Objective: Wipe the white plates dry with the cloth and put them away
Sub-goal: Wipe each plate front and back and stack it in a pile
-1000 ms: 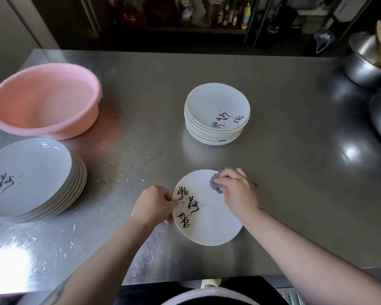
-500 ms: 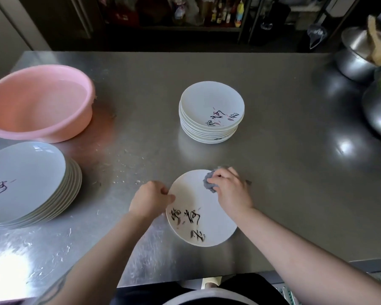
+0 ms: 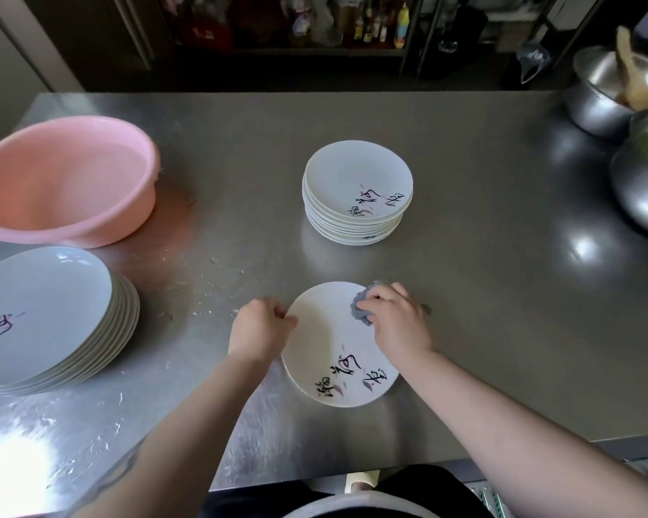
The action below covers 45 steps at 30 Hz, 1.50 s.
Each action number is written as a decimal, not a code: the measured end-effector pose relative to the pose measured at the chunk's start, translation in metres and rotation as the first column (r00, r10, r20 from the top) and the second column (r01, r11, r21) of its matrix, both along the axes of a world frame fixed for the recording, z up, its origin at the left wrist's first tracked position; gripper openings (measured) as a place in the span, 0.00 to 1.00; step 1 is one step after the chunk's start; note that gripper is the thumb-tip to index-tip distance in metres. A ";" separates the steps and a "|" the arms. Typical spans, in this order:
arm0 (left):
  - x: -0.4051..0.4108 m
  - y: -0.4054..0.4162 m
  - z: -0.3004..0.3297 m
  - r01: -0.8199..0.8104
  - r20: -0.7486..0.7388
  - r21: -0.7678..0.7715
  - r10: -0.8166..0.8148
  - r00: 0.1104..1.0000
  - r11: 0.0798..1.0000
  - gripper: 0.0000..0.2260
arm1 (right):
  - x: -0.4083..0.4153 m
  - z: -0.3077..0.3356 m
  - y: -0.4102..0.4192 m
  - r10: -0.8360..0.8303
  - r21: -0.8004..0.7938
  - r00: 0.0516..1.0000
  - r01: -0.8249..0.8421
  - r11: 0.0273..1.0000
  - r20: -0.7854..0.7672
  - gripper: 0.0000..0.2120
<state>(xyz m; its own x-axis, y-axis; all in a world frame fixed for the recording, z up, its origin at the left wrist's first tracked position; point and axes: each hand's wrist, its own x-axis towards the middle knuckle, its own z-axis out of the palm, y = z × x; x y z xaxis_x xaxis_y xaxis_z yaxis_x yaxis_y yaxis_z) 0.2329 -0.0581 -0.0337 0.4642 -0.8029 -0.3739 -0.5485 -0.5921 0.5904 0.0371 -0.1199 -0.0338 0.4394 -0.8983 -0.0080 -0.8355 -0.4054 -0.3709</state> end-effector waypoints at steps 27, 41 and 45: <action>-0.011 0.010 -0.008 -0.164 0.014 -0.032 0.165 0.986 0.986 0.08 | -0.024 -0.002 0.064 -0.004 0.171 1.000 0.003 0.985 0.005 0.13; -0.030 0.071 -0.014 0.529 0.203 -0.465 -0.496 0.844 0.710 0.12 | -0.048 0.030 0.050 -0.421 0.373 0.757 0.251 0.893 0.500 0.23; -0.038 0.069 -0.026 0.668 0.371 -0.381 -0.555 0.744 0.640 0.28 | -0.052 0.033 0.052 -0.444 0.388 0.697 0.251 0.887 0.563 0.22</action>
<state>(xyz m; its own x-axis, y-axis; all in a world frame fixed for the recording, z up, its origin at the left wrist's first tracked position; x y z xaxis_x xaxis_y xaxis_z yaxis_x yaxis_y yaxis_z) 0.1946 0.0111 -0.0594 -0.1810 -0.9701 0.1616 -0.8186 0.2396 0.5220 -0.0145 -0.0679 -0.0005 0.0862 -0.9905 -0.1072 -0.4348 0.0594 -0.8986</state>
